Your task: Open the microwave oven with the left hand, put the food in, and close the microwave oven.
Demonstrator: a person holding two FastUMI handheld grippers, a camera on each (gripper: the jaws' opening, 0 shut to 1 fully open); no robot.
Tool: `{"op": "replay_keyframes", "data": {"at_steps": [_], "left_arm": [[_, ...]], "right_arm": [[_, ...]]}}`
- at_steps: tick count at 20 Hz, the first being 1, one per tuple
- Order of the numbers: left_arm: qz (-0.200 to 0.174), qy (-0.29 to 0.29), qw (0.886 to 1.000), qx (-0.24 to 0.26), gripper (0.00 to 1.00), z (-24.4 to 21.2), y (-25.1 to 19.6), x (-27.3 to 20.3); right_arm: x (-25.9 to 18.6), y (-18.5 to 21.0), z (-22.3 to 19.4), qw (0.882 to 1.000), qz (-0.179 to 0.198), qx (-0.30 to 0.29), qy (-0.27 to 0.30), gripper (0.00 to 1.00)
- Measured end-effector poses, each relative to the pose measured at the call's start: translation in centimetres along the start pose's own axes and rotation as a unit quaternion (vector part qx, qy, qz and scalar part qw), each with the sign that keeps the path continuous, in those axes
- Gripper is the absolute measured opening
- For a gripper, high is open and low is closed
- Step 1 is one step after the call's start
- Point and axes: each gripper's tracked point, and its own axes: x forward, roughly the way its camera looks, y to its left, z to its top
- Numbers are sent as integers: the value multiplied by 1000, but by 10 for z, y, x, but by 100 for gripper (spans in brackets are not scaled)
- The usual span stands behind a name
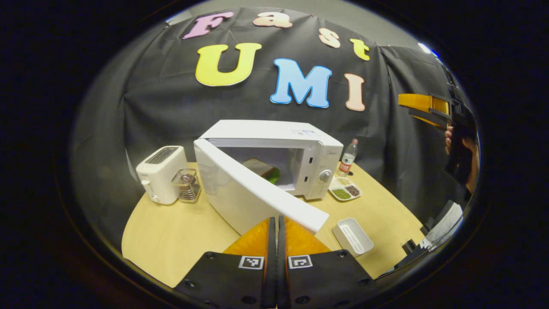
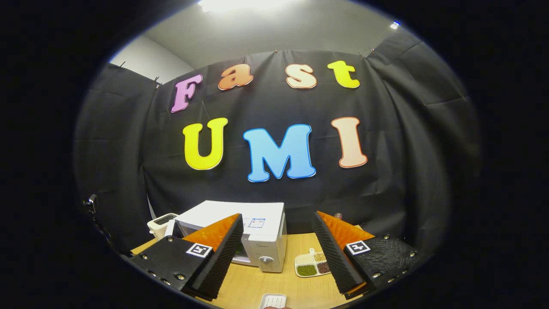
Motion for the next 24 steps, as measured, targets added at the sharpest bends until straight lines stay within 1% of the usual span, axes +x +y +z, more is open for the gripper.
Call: {"op": "replay_keyframes", "data": {"at_steps": [5, 7, 8, 10, 13, 17, 19, 22, 24], "left_arm": [[-7, 2, 1000, -17, 7, 8, -24, 33], [-6, -10, 1000, -19, 7, 19, -32, 41], [-3, -17, 1000, -13, 7, 24, -35, 47], [8, -11, 1000, -3, 7, 25, -35, 60], [19, -14, 1000, 1, 7, 33, -38, 82], [21, -14, 1000, -12, 7, 33, -52, 109], [23, -23, 999, -8, 7, 41, -63, 120], [2, -32, 999, -2, 7, 55, -84, 140], [3, -35, 999, 12, 7, 62, -87, 151]], "right_arm": [[5, -13, 1, 1000, 23, -9, -3, 98], [6, -19, -1, 999, 30, -13, -4, 97], [6, -21, -2, 999, 34, -12, -4, 98], [7, -22, -5, 999, 49, -11, -1, 97], [11, -27, -12, 997, 74, -11, 6, 98], [17, -43, -18, 995, 95, -9, 15, 98], [19, -53, -16, 995, 99, -4, 14, 98], [21, -68, -13, 996, 87, -5, 13, 98], [21, -71, -11, 997, 81, 0, 15, 98]]}}
